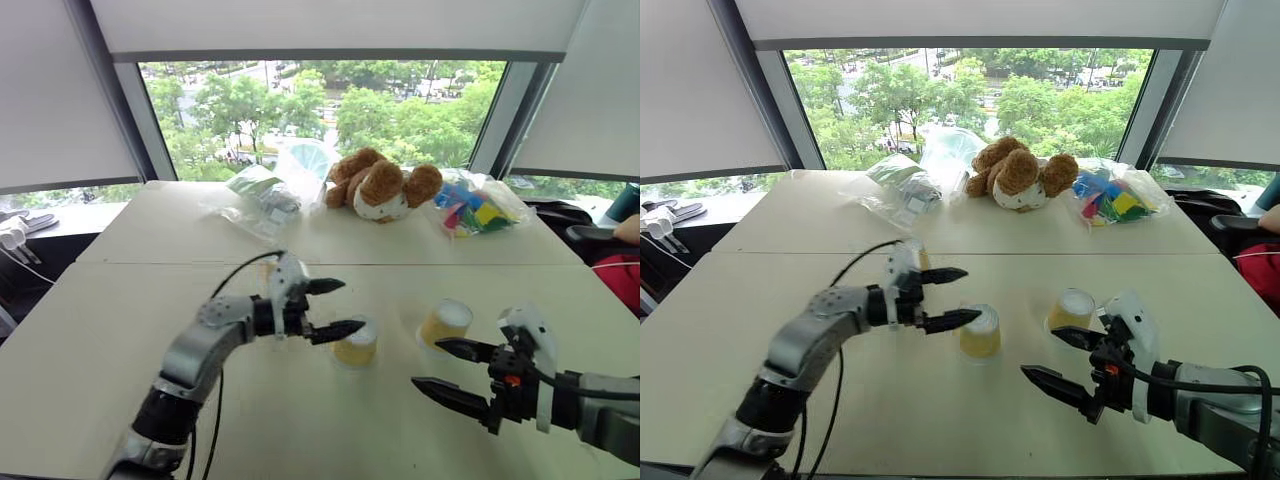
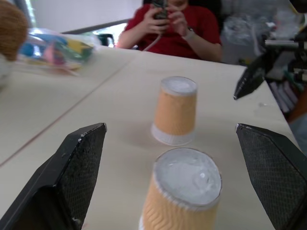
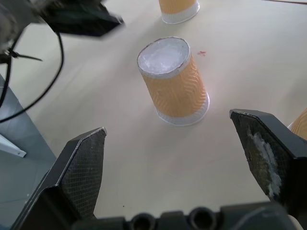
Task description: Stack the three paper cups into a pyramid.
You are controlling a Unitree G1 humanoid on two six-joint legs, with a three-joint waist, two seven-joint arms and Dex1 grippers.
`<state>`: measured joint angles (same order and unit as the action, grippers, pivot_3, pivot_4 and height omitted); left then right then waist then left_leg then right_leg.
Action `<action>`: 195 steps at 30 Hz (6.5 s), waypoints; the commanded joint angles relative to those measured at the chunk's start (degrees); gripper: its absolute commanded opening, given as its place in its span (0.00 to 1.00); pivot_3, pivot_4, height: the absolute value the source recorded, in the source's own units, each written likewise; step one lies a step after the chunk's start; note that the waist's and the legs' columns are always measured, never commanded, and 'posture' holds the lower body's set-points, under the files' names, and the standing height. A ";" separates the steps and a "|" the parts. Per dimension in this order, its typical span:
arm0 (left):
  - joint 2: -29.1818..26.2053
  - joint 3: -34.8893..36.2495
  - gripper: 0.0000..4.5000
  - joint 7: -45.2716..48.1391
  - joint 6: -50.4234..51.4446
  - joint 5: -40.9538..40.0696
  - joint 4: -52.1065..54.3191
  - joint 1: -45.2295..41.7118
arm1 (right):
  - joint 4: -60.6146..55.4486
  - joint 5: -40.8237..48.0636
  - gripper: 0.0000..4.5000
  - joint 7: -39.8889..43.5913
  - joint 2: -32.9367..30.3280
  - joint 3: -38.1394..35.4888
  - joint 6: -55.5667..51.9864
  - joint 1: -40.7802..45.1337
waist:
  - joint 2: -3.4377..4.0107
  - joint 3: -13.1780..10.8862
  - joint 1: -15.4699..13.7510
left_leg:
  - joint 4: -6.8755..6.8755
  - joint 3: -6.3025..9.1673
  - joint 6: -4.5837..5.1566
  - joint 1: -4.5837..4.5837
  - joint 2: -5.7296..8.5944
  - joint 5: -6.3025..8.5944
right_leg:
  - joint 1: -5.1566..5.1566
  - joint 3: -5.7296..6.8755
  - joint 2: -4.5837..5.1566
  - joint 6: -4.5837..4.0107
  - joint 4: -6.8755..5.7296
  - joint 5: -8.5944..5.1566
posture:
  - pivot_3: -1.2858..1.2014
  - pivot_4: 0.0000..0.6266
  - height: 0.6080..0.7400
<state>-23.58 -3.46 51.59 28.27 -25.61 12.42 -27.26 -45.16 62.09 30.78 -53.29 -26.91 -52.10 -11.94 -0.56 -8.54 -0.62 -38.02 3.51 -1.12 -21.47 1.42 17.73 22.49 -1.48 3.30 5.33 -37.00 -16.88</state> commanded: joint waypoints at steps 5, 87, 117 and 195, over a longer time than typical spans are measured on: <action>-0.86 9.32 0.99 -16.12 -1.63 5.00 -0.52 2.61 | 0.23 -0.51 1.00 0.49 0.81 0.92 1.78 0.97 | -0.07 -0.03 -0.42 | -0.03 0.01 0.00 -0.01 0.07 0.00 | -0.06 0.03 0.05 0.01 0.04 0.00 | 0.52 0.24 1.00; 0.78 -4.70 0.51 -4.88 -13.41 8.06 -1.55 13.54 | -1.18 4.15 1.00 -6.89 0.18 -5.08 3.70 0.99 | -0.21 -0.16 -0.18 | -0.05 0.00 -0.07 0.00 0.06 -0.04 | -0.04 0.03 0.13 0.04 -0.03 0.01 | 0.52 0.24 1.00; -18.62 15.52 1.00 0.16 12.85 -15.53 21.52 21.81 | 6.30 -6.34 1.00 -3.97 4.30 -5.94 10.41 0.75 | -0.14 -0.23 -0.08 | -0.01 0.00 -0.06 0.00 0.04 -0.03 | -0.03 0.03 0.13 0.03 0.01 0.01 | 0.52 0.24 1.00; -25.30 17.81 1.00 -9.11 13.87 -23.24 31.45 29.82 | 20.66 -19.21 0.48 14.83 14.83 29.96 2.66 47.22 | 0.54 -0.78 1.28 | -0.01 0.00 -0.17 -0.75 0.10 -0.09 | 0.82 0.04 0.26 0.01 -0.13 0.01 | 0.52 0.24 1.00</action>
<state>-49.10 14.21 42.90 43.15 -48.86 42.01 2.47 -24.29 43.38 45.08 -38.93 3.45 -50.81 33.81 -0.01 -9.32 0.67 -38.04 3.51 -1.29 -22.22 1.53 17.64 23.31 -1.43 3.56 5.34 -37.13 -16.87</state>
